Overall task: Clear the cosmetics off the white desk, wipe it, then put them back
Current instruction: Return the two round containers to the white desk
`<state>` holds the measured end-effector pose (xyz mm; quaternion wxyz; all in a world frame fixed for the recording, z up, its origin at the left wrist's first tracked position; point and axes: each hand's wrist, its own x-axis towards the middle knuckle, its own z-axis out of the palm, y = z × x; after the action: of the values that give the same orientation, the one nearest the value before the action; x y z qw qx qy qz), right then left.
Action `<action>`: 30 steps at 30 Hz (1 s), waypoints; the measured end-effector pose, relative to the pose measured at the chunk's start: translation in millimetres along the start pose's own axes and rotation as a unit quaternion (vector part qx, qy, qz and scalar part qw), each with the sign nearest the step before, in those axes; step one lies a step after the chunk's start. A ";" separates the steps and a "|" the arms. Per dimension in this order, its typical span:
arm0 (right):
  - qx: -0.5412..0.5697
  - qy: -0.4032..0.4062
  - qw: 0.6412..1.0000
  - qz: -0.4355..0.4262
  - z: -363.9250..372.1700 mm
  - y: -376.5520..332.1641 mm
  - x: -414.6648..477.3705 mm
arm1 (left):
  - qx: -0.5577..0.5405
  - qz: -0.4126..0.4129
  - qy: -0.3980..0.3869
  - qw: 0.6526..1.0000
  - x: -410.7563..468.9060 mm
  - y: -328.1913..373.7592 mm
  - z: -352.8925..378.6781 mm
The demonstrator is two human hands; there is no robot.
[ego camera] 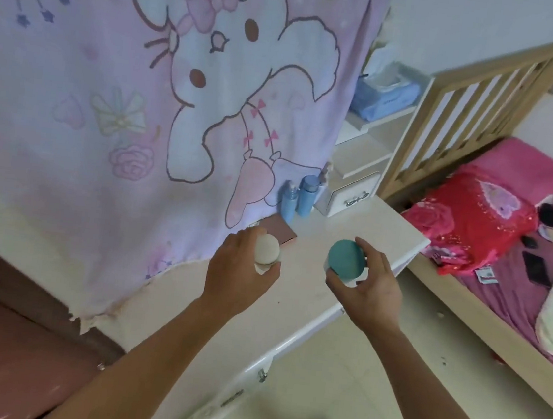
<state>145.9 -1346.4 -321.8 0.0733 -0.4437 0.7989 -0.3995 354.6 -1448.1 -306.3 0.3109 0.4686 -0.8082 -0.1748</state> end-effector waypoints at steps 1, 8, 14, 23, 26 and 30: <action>-0.004 -0.004 1.000 0.006 3.1 13.2 14.7 | -0.001 -0.007 -0.010 1.000 10.4 0.4 15.9; -0.029 -0.106 0.994 0.015 32.2 97.8 139.3 | 0.012 -0.090 -0.043 0.995 85.1 14.4 127.1; -0.026 -0.205 0.978 -0.015 53.2 142.4 242.9 | 0.012 -0.193 -0.083 0.978 150.8 23.6 205.7; -0.011 -0.326 0.945 0.037 127.5 206.3 290.7 | 0.009 -0.259 -0.109 0.960 176.8 -14.5 301.6; -0.002 -0.319 0.945 0.068 154.2 219.8 287.1 | 0.014 -0.250 -0.111 0.962 184.6 -35.1 322.5; 0.034 -0.299 0.947 0.113 178.7 216.2 284.0 | 0.030 -0.221 -0.106 0.969 196.0 -56.5 335.4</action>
<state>-79.7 -1604.7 -526.2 0.3681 -0.4466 0.7714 -0.2646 95.8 -1649.0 -522.4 0.1630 0.6237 -0.7174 -0.2640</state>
